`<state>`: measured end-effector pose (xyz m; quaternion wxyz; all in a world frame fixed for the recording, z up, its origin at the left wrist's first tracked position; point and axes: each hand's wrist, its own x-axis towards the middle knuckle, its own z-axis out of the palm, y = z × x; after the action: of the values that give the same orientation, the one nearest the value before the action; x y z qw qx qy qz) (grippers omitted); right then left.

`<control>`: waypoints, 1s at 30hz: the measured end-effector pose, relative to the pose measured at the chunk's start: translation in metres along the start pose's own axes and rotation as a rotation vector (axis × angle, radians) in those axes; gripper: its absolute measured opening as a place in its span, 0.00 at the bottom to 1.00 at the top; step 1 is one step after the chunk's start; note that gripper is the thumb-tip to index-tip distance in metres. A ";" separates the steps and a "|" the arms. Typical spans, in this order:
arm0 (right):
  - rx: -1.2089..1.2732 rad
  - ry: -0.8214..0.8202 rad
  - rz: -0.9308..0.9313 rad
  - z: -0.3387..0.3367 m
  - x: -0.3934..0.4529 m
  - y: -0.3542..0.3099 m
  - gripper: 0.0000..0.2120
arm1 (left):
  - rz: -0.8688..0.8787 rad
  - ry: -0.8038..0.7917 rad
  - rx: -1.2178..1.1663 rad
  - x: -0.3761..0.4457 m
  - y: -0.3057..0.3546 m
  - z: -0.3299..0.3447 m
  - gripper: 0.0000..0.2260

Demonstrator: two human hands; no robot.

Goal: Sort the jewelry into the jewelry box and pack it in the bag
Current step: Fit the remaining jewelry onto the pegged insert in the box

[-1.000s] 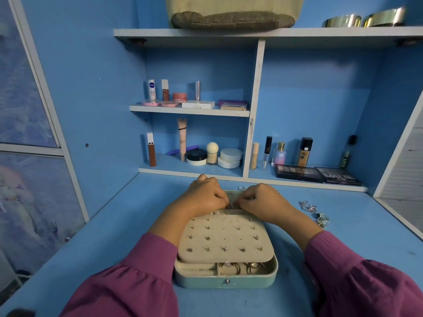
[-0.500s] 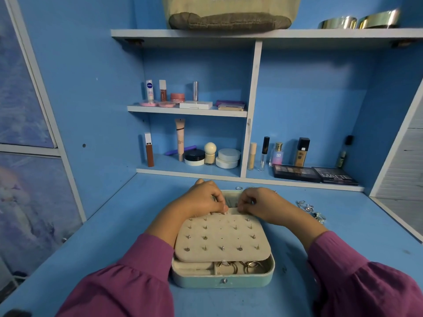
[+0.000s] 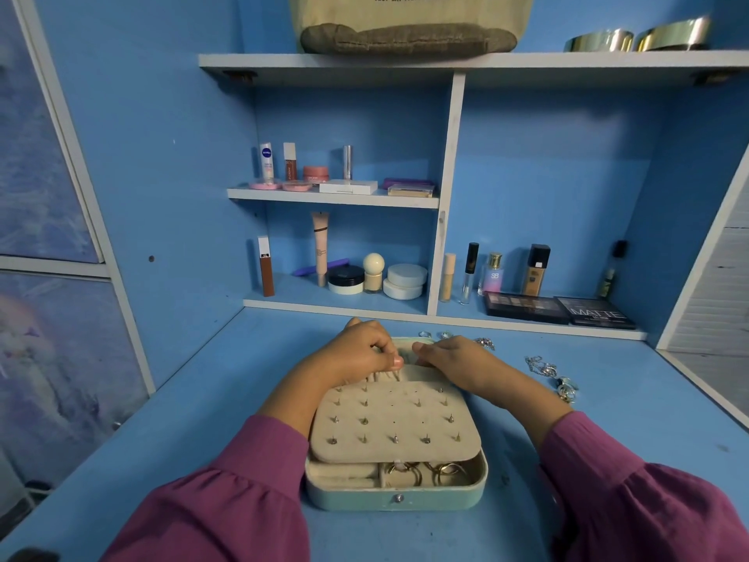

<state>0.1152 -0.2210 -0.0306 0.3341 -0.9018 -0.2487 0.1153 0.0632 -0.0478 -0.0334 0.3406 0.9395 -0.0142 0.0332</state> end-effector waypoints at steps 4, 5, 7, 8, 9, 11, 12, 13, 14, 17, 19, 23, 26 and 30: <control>0.039 0.012 -0.007 0.000 0.000 -0.001 0.22 | -0.018 0.005 -0.041 0.000 -0.001 0.000 0.09; 0.067 0.021 -0.027 -0.001 -0.001 -0.001 0.21 | -0.024 0.007 -0.052 0.000 -0.001 0.000 0.09; 0.111 0.024 -0.068 -0.001 -0.002 0.000 0.19 | -0.035 0.016 -0.073 0.000 -0.002 0.000 0.09; 0.110 0.012 -0.084 -0.001 -0.002 0.001 0.20 | -0.037 0.026 -0.085 0.000 -0.002 0.000 0.08; 0.098 -0.004 -0.090 0.000 -0.002 0.002 0.21 | -0.037 0.040 -0.094 0.000 -0.001 0.001 0.06; 0.064 -0.038 -0.079 0.001 -0.001 0.001 0.23 | -0.039 0.051 -0.082 0.001 0.000 0.001 0.03; 0.053 -0.048 -0.067 0.002 -0.001 0.000 0.24 | -0.039 0.046 -0.057 0.001 0.000 0.001 0.04; 0.051 -0.052 -0.053 0.002 0.000 0.000 0.25 | -0.038 0.037 -0.031 0.002 0.001 0.001 0.06; 0.054 -0.051 -0.037 0.002 0.000 -0.001 0.25 | -0.039 0.026 -0.010 0.003 0.001 0.001 0.07; 0.056 -0.039 0.006 0.002 0.001 -0.002 0.26 | -0.041 0.006 0.002 0.003 0.002 0.001 0.08; 0.030 -0.030 0.028 0.005 0.002 -0.001 0.28 | -0.039 0.003 -0.002 0.003 0.001 0.002 0.07; 0.021 -0.033 0.048 0.007 0.002 -0.002 0.28 | -0.041 0.000 0.007 0.003 0.000 0.003 0.07; 0.093 -0.028 0.072 0.005 0.002 -0.003 0.25 | -0.034 -0.019 0.017 0.003 0.001 0.002 0.06; 0.209 -0.035 0.006 0.002 0.000 -0.003 0.17 | -0.011 -0.025 0.009 0.001 0.000 0.001 0.03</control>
<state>0.1132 -0.2176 -0.0303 0.4217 -0.8606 -0.2382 0.1576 0.0640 -0.0487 -0.0343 0.3364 0.9414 -0.0132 0.0197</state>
